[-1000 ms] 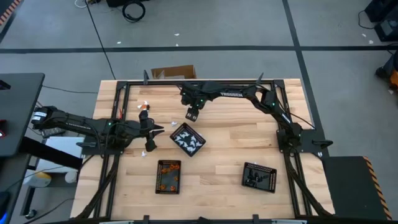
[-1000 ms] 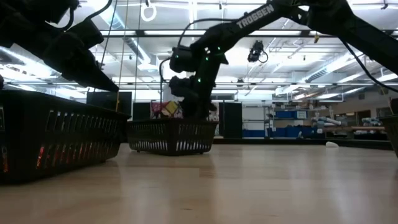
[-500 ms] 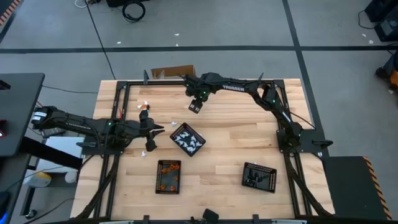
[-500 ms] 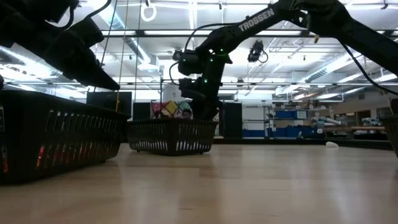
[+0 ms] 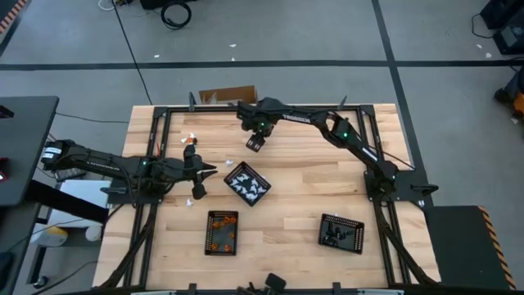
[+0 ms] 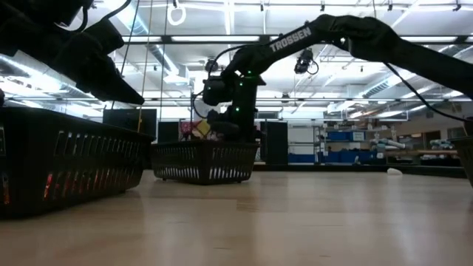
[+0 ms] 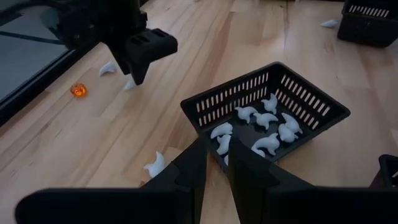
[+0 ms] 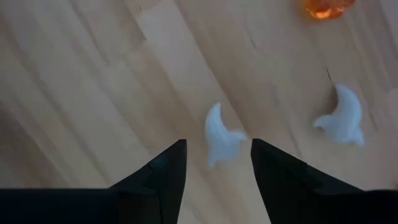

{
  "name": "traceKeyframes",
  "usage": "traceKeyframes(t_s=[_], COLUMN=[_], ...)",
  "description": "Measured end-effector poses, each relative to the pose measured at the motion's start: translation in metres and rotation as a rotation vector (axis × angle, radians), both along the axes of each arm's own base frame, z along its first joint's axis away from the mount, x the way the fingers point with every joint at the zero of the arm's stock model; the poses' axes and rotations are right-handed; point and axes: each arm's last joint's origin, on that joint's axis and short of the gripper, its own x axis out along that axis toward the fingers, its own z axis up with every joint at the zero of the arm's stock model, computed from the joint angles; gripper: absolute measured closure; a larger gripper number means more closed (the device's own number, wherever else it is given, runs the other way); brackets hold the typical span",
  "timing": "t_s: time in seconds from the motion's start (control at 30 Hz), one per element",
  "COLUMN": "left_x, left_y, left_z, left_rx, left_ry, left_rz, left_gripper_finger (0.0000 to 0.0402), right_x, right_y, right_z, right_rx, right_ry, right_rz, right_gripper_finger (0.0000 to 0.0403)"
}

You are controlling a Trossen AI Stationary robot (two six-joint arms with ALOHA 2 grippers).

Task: Sort Halloween decoration
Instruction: Put the white ghost toy into the middle black basket

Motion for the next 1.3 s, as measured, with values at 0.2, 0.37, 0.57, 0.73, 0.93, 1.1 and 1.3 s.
traceKeyframes(t_s=[0.2,0.37,0.57,0.73,0.93,1.1,1.3], left_x=[0.000,0.000,0.000,0.000,0.000,-0.002,-0.005], left_y=[0.000,0.000,0.000,0.000,-0.001,0.000,0.000], left_z=[0.000,0.000,0.000,0.000,-0.001,-0.005,-0.009], left_rx=[0.002,0.017,0.017,-0.003,-0.029,-0.041,-0.071], left_ry=[0.003,0.008,0.008,0.002,0.011,0.047,0.082], left_rz=[-0.001,-0.008,-0.008,0.001,-0.014,-0.005,0.016], left_gripper_finger=[0.0326,0.0326,0.0326,0.0326,0.0326,0.0326,0.0326], right_x=[0.003,0.003,0.002,-0.001,-0.007,-0.005,-0.004], right_y=[0.001,0.004,0.006,0.007,-0.003,-0.011,-0.016], right_z=[0.002,0.002,0.001,0.015,0.033,0.030,0.034], right_rx=[-0.012,-0.015,0.049,0.016,0.014,0.053,-0.027], right_ry=[0.007,0.019,0.016,0.006,-0.072,-0.165,-0.217], right_rz=[0.034,0.040,0.063,0.098,0.264,0.345,0.363], right_gripper_finger=[0.0251,0.0268,0.0274,0.0274,0.0271,0.0261,0.0261])
